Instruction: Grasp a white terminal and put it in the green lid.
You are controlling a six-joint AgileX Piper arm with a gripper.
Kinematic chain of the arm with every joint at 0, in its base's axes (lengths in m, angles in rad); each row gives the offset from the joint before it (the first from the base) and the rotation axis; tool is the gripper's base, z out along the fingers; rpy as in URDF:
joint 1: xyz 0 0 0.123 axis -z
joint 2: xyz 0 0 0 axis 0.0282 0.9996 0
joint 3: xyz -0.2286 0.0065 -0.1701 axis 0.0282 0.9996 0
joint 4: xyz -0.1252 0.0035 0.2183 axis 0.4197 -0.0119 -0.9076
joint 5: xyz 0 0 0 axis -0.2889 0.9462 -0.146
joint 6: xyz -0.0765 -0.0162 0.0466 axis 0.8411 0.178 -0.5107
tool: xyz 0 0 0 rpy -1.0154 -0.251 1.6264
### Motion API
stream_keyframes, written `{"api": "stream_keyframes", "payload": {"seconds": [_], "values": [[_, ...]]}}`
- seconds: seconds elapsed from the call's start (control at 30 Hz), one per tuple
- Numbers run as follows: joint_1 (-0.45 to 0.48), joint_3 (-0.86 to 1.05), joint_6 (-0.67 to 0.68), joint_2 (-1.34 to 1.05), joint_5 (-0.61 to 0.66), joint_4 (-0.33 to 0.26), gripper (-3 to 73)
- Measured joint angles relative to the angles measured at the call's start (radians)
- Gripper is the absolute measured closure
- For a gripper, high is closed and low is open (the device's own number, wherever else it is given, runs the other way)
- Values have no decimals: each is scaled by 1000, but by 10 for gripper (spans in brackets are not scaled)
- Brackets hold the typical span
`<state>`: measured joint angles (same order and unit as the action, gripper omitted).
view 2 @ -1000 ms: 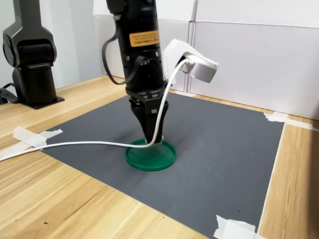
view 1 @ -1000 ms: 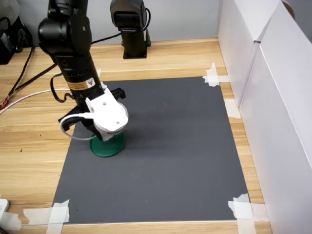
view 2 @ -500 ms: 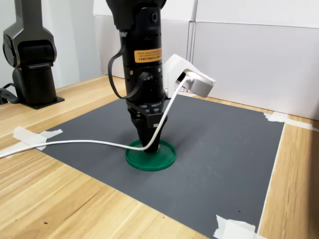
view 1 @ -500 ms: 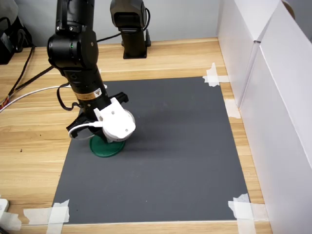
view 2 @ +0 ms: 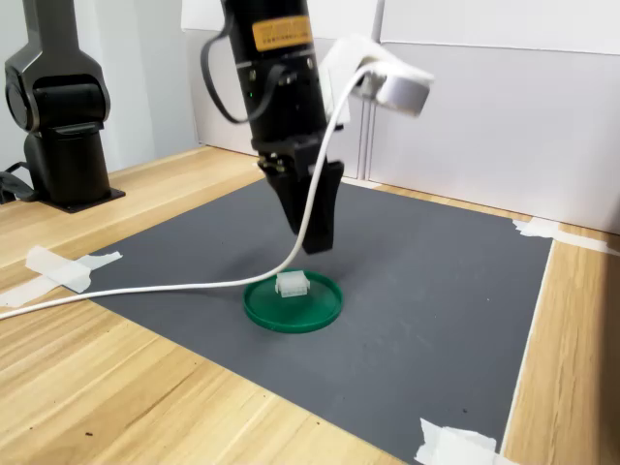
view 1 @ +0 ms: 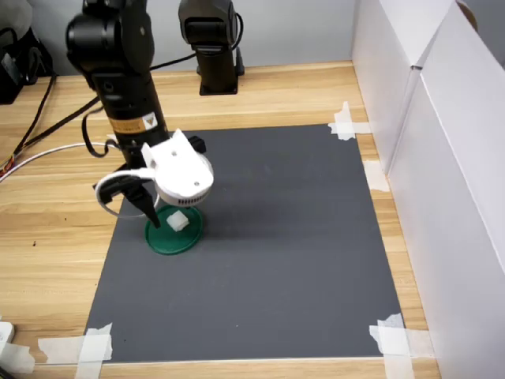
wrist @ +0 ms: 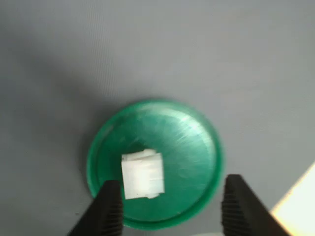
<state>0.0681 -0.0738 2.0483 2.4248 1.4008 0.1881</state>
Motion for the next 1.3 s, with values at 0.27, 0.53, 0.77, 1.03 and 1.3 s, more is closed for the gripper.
{"api": "stream_keyframes", "payload": {"seconds": [0.27, 0.53, 0.77, 1.03, 1.3], "values": [[0, 0, 0, -249, 6, -99, 561], [0, 5, -31, -408, 68, -171, 707], [0, 190, -349, -634, -181, -242, 708], [0, 603, -669, -1001, -531, -245, 710], [0, 910, -669, -1252, -511, -246, 710]]}}
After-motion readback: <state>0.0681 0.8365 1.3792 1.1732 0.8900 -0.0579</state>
